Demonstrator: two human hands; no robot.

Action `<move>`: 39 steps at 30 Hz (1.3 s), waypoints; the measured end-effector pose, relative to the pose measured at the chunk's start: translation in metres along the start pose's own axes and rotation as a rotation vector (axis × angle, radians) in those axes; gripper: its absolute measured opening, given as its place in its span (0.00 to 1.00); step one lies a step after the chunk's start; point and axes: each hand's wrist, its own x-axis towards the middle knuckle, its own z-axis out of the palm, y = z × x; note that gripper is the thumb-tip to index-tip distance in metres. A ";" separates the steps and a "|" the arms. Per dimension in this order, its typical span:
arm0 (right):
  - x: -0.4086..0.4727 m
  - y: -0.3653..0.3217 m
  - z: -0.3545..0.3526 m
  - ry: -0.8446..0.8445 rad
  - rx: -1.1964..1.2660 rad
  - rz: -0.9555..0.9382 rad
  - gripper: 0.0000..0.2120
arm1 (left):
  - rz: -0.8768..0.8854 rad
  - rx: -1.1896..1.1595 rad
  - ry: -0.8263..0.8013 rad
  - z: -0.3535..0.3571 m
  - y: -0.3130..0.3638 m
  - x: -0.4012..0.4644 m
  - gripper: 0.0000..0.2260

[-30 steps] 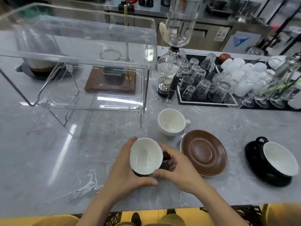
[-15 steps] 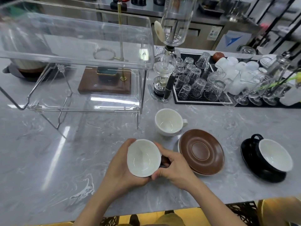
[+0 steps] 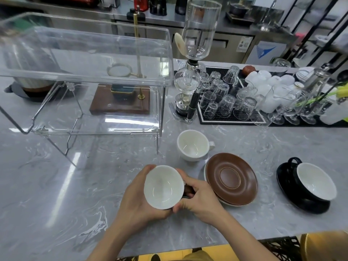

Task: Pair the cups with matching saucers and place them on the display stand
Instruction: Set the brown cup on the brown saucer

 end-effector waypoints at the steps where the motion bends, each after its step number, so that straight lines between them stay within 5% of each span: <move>1: -0.001 -0.001 0.001 0.002 -0.007 0.006 0.42 | 0.004 0.002 0.001 -0.001 0.000 -0.001 0.39; 19: -0.045 -0.014 -0.085 0.234 0.062 -0.061 0.45 | 0.172 -0.161 -0.087 0.046 0.073 0.029 0.46; 28: -0.055 0.001 -0.142 0.416 -0.047 -0.018 0.39 | 0.228 -0.144 -0.109 0.099 0.110 0.058 0.43; 39: -0.060 0.018 -0.176 0.384 -0.183 0.064 0.40 | 0.186 -0.069 -0.125 0.127 0.127 0.068 0.35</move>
